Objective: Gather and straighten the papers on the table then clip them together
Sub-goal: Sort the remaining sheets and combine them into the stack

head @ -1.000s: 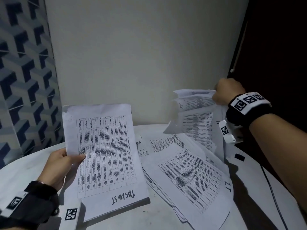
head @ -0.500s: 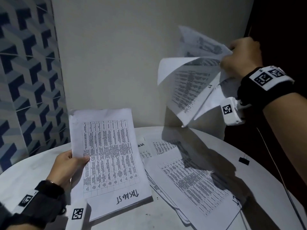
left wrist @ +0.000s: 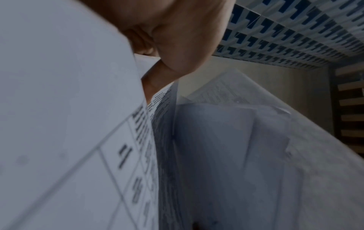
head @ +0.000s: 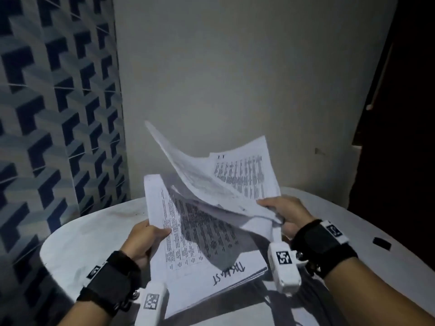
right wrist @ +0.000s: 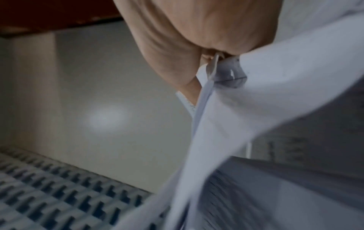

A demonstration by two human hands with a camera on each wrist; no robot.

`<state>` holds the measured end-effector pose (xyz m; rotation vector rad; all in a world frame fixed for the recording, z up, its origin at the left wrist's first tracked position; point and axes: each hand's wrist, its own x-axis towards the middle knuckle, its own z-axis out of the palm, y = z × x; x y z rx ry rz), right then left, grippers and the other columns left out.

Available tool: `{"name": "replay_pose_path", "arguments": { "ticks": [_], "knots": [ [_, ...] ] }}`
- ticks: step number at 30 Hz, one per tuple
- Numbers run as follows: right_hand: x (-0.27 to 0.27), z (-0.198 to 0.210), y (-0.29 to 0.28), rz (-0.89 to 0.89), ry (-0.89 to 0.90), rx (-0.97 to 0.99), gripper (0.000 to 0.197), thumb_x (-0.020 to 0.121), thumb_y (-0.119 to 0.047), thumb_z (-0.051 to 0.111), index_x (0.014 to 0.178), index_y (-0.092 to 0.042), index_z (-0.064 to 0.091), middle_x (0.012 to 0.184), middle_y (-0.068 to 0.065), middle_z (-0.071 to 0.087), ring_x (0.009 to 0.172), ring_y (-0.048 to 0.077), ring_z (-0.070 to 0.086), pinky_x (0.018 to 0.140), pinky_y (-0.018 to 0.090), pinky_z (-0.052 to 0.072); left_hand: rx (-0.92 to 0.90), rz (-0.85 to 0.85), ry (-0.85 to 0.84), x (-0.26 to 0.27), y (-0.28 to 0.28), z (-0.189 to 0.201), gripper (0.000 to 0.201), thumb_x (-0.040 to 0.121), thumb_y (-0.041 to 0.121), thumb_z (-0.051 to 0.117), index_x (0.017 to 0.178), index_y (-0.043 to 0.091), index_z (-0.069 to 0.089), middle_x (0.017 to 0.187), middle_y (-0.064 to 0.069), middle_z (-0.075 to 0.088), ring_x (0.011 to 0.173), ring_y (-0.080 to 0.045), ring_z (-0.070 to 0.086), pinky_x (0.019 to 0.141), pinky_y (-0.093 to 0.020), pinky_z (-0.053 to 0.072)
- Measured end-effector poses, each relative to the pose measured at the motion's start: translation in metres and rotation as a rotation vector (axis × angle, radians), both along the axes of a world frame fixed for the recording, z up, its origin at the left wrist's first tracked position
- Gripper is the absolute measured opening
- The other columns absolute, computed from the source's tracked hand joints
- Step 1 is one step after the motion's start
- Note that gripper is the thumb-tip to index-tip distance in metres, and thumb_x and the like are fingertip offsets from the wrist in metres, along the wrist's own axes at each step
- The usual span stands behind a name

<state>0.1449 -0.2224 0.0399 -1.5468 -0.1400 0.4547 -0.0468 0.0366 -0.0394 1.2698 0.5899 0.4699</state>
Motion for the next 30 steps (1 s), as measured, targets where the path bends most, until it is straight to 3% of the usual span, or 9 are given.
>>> {"name": "replay_pose_path", "arguments": {
  "ticks": [5, 9, 14, 18, 20, 22, 25, 27, 30],
  "knots": [
    [0.004, -0.045, -0.001, 0.244, 0.055, -0.135, 0.093, 0.044, -0.005, 0.099, 0.126, 0.015, 0.059, 0.125, 0.036, 0.063, 0.091, 0.039, 0.068, 0.097, 0.051, 0.057, -0.007, -0.047, 0.033, -0.013, 0.0, -0.002, 0.029, 0.084, -0.001, 0.072, 0.112, -0.008, 0.071, 0.11, -0.028, 0.074, 0.094, -0.038, 0.071, 0.09, -0.048, 0.055],
    [0.002, -0.039, -0.003, 0.336, 0.047, -0.136, 0.032, 0.083, 0.014, 0.069, 0.114, 0.006, 0.071, 0.109, 0.022, 0.076, 0.097, 0.038, 0.075, 0.083, 0.042, 0.061, -0.109, -0.082, -0.051, -0.013, 0.005, -0.016, 0.04, 0.085, 0.021, 0.077, 0.119, 0.001, 0.07, 0.128, -0.034, 0.062, 0.106, -0.041, 0.064, 0.107, -0.063, 0.044],
    [0.009, -0.052, -0.002, 0.286, 0.121, -0.08, 0.048, 0.077, -0.012, 0.086, 0.12, 0.002, 0.071, 0.118, 0.022, 0.073, 0.115, 0.043, 0.068, 0.103, 0.06, 0.05, -0.166, -0.171, -0.106, -0.013, 0.004, -0.018, 0.063, 0.051, 0.03, 0.094, 0.108, 0.009, 0.076, 0.113, -0.024, 0.073, 0.094, -0.036, 0.071, 0.091, -0.052, 0.057],
    [0.025, -0.058, -0.004, 0.169, 0.064, -0.064, 0.047, 0.083, -0.015, 0.082, 0.124, 0.001, 0.066, 0.12, 0.017, 0.069, 0.106, 0.036, 0.067, 0.103, 0.061, 0.049, -0.245, -0.176, -0.081, -0.014, 0.01, -0.025, 0.066, 0.068, 0.03, 0.09, 0.126, 0.01, 0.068, 0.126, -0.023, 0.068, 0.111, -0.04, 0.066, 0.107, -0.059, 0.046],
    [0.028, -0.054, -0.004, 0.205, 0.002, -0.112, 0.035, 0.092, -0.007, 0.071, 0.126, 0.002, 0.065, 0.122, 0.016, 0.072, 0.11, 0.031, 0.069, 0.108, 0.049, 0.048, -0.274, -0.128, -0.091, -0.017, 0.012, -0.026, 0.049, 0.079, 0.023, 0.082, 0.122, 0.006, 0.066, 0.108, -0.02, 0.075, 0.094, -0.036, 0.073, 0.093, -0.053, 0.055],
    [0.024, -0.049, -0.004, 0.241, -0.016, -0.171, 0.024, 0.096, 0.0, 0.064, 0.12, 0.003, 0.067, 0.117, 0.017, 0.075, 0.103, 0.029, 0.072, 0.099, 0.041, 0.055, -0.306, -0.108, -0.1, -0.022, 0.009, -0.025, 0.013, 0.091, 0.011, 0.073, 0.099, 0.001, 0.074, 0.079, -0.016, 0.077, 0.064, -0.029, 0.075, 0.06, -0.04, 0.062],
    [0.018, -0.054, 0.002, 0.275, -0.005, -0.154, 0.034, 0.093, 0.002, 0.067, 0.126, 0.008, 0.063, 0.12, 0.019, 0.073, 0.109, 0.033, 0.071, 0.106, 0.047, 0.051, -0.306, -0.088, -0.12, -0.024, 0.0, -0.018, 0.032, 0.071, 0.011, 0.091, 0.046, 0.004, 0.073, 0.05, -0.015, 0.067, 0.036, -0.024, 0.064, 0.03, -0.029, 0.048],
    [0.013, -0.06, 0.008, 0.279, 0.036, -0.109, 0.062, 0.085, -0.006, 0.081, 0.138, 0.004, 0.05, 0.135, 0.018, 0.065, 0.113, 0.028, 0.07, 0.109, 0.045, 0.049, -0.314, -0.057, -0.109, -0.021, -0.002, -0.018, 0.053, 0.091, 0.005, 0.07, 0.039, 0.005, 0.068, 0.044, -0.013, 0.063, 0.031, -0.023, 0.06, 0.026, -0.026, 0.043],
    [0.003, -0.059, 0.011, 0.372, 0.016, -0.171, 0.123, 0.054, -0.018, 0.102, 0.149, -0.03, 0.023, 0.148, 0.011, 0.054, 0.121, 0.03, 0.066, 0.105, 0.05, 0.052, -0.378, -0.023, -0.11, -0.018, -0.001, -0.022, 0.077, 0.108, 0.007, 0.034, 0.039, 0.006, 0.07, 0.046, -0.012, 0.065, 0.032, -0.022, 0.062, 0.028, -0.026, 0.045]
  ]
}}
